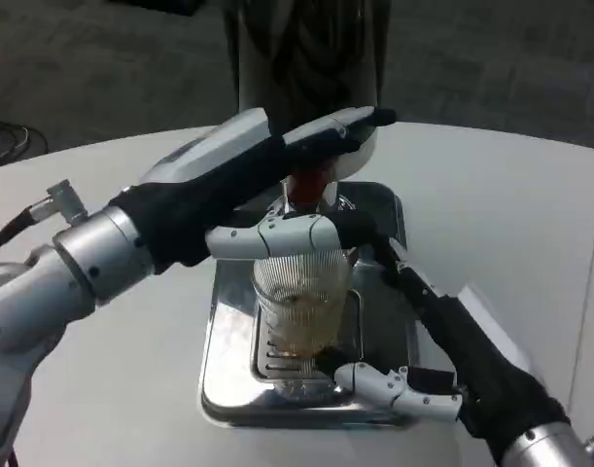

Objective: Grasp the cup under the faucet to collect the drink, then remove the cup.

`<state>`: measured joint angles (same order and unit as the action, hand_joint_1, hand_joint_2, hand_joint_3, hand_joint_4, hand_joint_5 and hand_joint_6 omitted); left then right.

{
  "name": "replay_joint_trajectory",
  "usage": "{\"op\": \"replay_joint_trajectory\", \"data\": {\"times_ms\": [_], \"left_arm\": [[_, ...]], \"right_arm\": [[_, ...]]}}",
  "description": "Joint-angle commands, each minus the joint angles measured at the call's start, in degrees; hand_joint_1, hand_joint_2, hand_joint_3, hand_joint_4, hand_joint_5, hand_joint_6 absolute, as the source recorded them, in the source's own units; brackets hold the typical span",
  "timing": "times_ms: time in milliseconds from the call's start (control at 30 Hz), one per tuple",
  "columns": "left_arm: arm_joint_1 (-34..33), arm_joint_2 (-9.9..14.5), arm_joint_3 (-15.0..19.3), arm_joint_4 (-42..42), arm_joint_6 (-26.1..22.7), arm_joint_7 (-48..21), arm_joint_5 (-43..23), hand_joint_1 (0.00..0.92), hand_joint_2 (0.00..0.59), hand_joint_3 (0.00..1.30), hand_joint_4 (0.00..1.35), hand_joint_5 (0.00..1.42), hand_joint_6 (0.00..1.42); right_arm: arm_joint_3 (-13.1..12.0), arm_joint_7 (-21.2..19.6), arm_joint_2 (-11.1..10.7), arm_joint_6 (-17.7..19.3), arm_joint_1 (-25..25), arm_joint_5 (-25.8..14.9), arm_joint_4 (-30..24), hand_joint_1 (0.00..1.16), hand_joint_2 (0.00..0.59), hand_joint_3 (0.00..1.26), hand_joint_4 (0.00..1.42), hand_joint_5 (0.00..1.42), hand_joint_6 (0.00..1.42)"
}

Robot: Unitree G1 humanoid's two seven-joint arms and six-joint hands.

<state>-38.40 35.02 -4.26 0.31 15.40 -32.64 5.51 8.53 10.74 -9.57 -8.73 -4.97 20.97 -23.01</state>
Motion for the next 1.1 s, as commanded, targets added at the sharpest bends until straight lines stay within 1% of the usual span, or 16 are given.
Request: {"op": "replay_joint_trajectory", "data": {"times_ms": [33, 133, 300, 467, 633, 867, 1100], "left_arm": [[1.0, 1.0, 0.0, -0.3, -0.5, -0.4, 1.6, 0.000, 0.097, 0.09, 0.00, 0.11, 0.26], [0.7, 1.0, 0.0, -0.3, -0.6, -0.5, 1.6, 0.000, 0.098, 0.09, 0.00, 0.11, 0.26], [0.4, 1.1, 0.4, -0.4, -0.8, -0.7, 2.0, 0.000, 0.098, 0.09, 0.00, 0.11, 0.26], [0.2, 1.1, 0.5, -0.7, -1.2, -1.0, 2.0, 0.000, 0.098, 0.09, 0.00, 0.11, 0.26], [0.1, 1.2, 0.6, -0.9, -1.5, -1.1, 2.0, 0.000, 0.099, 0.10, 0.00, 0.11, 0.26], [-0.1, 2.5, 0.0, -1.0, -0.3, -1.6, 3.7, 0.000, 0.099, 0.10, 0.00, 0.11, 0.26], [-1.0, 3.2, -0.6, -0.5, 1.3, -2.3, 4.9, 0.000, 0.099, 0.10, 0.00, 0.11, 0.26]], "right_arm": [[0.4, -0.8, 0.3, 1.1, -2.7, -0.7, 2.8, 0.67, 0.208, 0.03, 0.03, 0.06, 0.13], [0.2, -1.0, 0.2, 1.4, -3.8, -1.2, 4.7, 0.67, 0.208, 0.03, 0.03, 0.06, 0.13], [0.3, -1.7, 0.2, 2.0, -4.7, -1.8, 5.9, 0.67, 0.208, 0.03, 0.03, 0.05, 0.13], [1.0, -2.0, 0.7, 2.9, -6.2, -2.5, 7.9, 0.67, 0.208, 0.04, 0.03, 0.05, 0.13], [1.2, -2.3, 0.6, 3.2, -7.4, -2.9, 9.4, 0.67, 0.208, 0.04, 0.03, 0.05, 0.13], [1.6, -2.5, 1.0, 3.8, -8.9, -3.1, 11.2, 0.67, 0.208, 0.05, 0.03, 0.05, 0.13], [2.1, -2.9, 1.4, 4.7, -9.4, -2.9, 12.8, 0.67, 0.208, 0.06, 0.04, 0.05, 0.13]]}}
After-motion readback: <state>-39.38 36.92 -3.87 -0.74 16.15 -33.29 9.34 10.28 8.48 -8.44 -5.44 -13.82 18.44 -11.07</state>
